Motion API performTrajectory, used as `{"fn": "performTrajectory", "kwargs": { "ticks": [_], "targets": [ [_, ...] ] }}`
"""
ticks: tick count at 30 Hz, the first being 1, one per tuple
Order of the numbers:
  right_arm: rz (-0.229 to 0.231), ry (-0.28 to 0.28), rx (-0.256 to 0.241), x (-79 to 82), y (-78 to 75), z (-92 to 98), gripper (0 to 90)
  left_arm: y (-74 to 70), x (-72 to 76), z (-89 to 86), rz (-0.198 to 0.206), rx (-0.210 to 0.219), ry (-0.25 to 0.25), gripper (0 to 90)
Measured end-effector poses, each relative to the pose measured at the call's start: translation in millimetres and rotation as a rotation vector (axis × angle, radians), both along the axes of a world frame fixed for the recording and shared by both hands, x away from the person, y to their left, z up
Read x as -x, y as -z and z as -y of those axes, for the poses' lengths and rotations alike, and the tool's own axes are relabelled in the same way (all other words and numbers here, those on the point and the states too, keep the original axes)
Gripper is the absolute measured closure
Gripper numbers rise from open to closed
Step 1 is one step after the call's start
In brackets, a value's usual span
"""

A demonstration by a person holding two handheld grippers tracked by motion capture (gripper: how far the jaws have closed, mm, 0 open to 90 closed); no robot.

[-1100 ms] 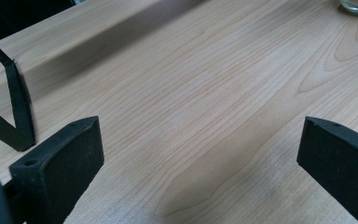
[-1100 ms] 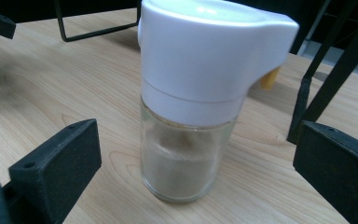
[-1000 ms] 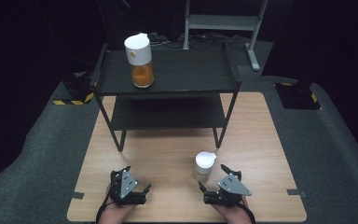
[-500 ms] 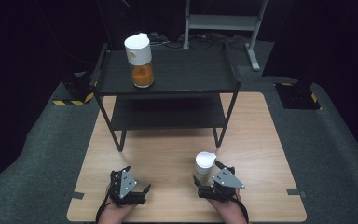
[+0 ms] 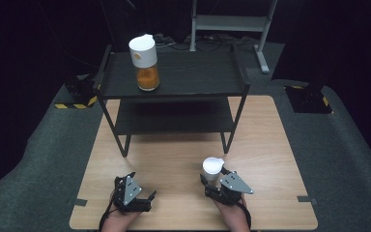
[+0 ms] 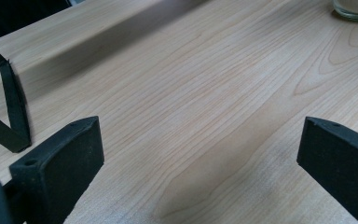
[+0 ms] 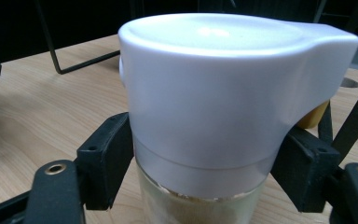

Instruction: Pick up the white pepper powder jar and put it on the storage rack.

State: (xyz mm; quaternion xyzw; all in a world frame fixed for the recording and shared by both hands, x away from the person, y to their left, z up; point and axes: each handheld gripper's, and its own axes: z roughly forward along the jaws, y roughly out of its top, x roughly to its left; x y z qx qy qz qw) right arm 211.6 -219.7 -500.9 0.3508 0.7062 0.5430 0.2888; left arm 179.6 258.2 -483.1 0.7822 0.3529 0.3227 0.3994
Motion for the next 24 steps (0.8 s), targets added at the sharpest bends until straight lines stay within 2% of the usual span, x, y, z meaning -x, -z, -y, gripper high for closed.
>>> {"fn": "performTrajectory", "kwargs": {
  "ticks": [2,11,24],
  "targets": [
    [0.006,0.001,-0.014,-0.4,2.7,1.5,30.0,-0.1,-0.1,-0.1,-0.001,0.001,0.000,0.8],
    [0.017,-0.011,-0.029,-1.9,6.5,4.6,30.5,0.1,0.0,-0.4,0.001,-0.001,0.005,0.7],
    [0.057,-0.021,-0.031,6.0,2.1,10.3,30.5,-0.3,-0.8,-1.0,-0.003,-0.001,0.010,0.8]
  ]
}}
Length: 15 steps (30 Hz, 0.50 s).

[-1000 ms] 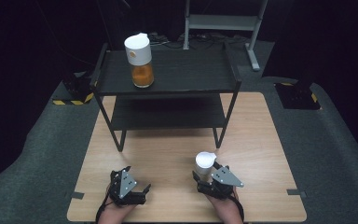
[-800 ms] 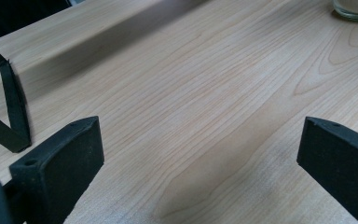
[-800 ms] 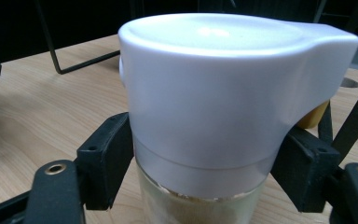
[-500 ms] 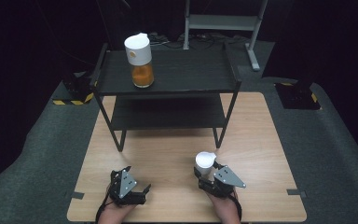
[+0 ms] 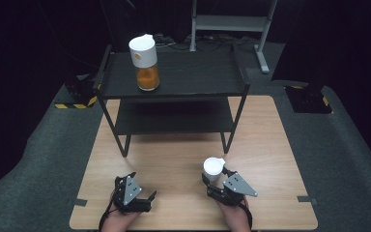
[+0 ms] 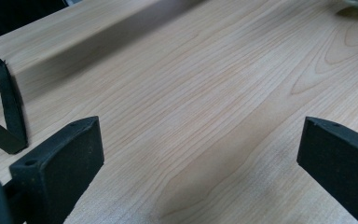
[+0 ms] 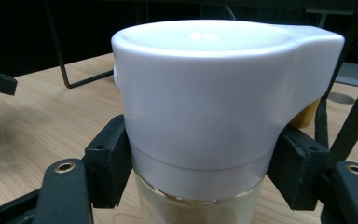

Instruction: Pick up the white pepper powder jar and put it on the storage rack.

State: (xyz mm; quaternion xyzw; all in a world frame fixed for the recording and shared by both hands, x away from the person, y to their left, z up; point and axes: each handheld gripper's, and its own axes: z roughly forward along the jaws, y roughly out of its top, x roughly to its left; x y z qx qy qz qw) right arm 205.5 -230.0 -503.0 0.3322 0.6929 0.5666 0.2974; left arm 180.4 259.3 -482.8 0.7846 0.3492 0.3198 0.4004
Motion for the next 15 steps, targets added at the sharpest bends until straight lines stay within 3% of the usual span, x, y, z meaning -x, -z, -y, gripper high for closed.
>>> {"fn": "performTrajectory", "kwargs": {
  "ticks": [15],
  "targets": [
    [0.038,-0.020,-0.033,12.1,-14.2,19.7,30.5,0.0,-0.8,-2.7,-0.003,0.010,0.007,0.7]
  ]
}}
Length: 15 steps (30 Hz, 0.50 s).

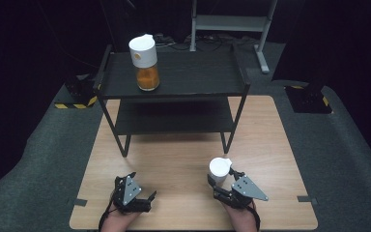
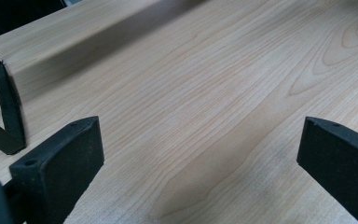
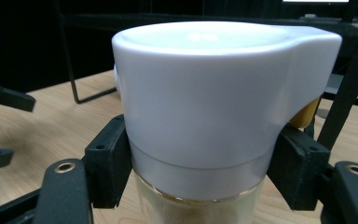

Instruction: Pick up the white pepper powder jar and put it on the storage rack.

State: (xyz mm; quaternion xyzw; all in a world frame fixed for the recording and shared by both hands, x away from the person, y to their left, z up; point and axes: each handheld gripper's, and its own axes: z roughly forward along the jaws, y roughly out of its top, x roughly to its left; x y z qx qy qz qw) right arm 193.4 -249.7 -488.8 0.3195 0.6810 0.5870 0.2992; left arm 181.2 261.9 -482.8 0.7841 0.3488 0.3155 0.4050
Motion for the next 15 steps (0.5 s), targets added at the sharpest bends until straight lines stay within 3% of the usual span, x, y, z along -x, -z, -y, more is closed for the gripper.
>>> {"fn": "performTrajectory", "kwargs": {
  "ticks": [15],
  "targets": [
    [0.046,-0.015,-0.040,9.2,-19.1,8.2,30.5,-0.1,-0.6,-1.9,-0.003,0.007,0.005,0.7]
  ]
}}
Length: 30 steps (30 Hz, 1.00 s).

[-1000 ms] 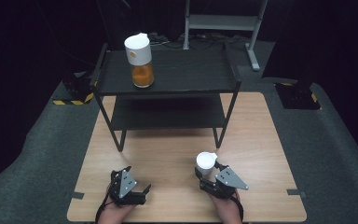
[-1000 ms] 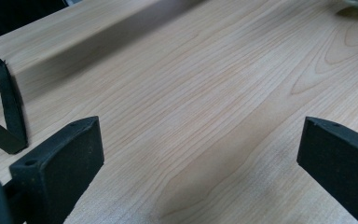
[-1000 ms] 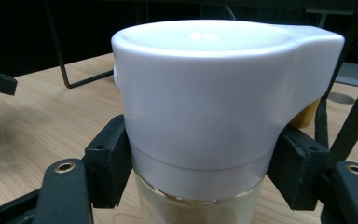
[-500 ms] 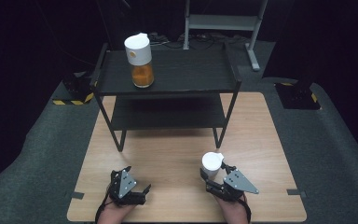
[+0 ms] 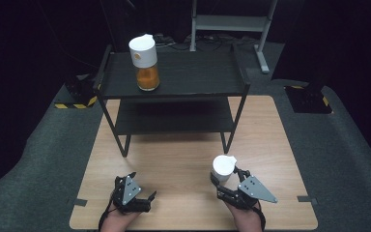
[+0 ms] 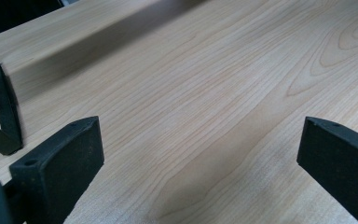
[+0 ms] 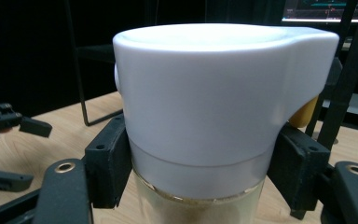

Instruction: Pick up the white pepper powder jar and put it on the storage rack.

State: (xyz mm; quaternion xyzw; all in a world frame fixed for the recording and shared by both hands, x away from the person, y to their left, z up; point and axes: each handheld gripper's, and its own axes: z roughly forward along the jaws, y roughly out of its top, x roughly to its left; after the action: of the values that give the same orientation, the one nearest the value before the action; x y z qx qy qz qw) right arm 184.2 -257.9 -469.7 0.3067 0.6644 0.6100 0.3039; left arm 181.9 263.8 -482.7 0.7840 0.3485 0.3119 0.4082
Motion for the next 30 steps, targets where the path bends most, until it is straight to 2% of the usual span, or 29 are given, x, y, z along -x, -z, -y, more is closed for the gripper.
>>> {"fn": "performTrajectory", "kwargs": {
  "ticks": [9,19,30],
  "targets": [
    [0.020,-0.016,-0.024,-2.0,-18.2,-2.5,30.5,0.9,1.9,1.7,0.010,-0.006,-0.006,0.7],
    [0.068,-0.022,-0.004,-6.4,-51.6,-9.8,30.5,1.3,2.0,0.5,0.011,0.002,-0.005,0.7],
    [0.094,-0.029,-0.020,-14.8,-84.0,-14.1,30.5,1.5,1.8,-1.2,0.010,0.009,-0.002,0.7]
  ]
}}
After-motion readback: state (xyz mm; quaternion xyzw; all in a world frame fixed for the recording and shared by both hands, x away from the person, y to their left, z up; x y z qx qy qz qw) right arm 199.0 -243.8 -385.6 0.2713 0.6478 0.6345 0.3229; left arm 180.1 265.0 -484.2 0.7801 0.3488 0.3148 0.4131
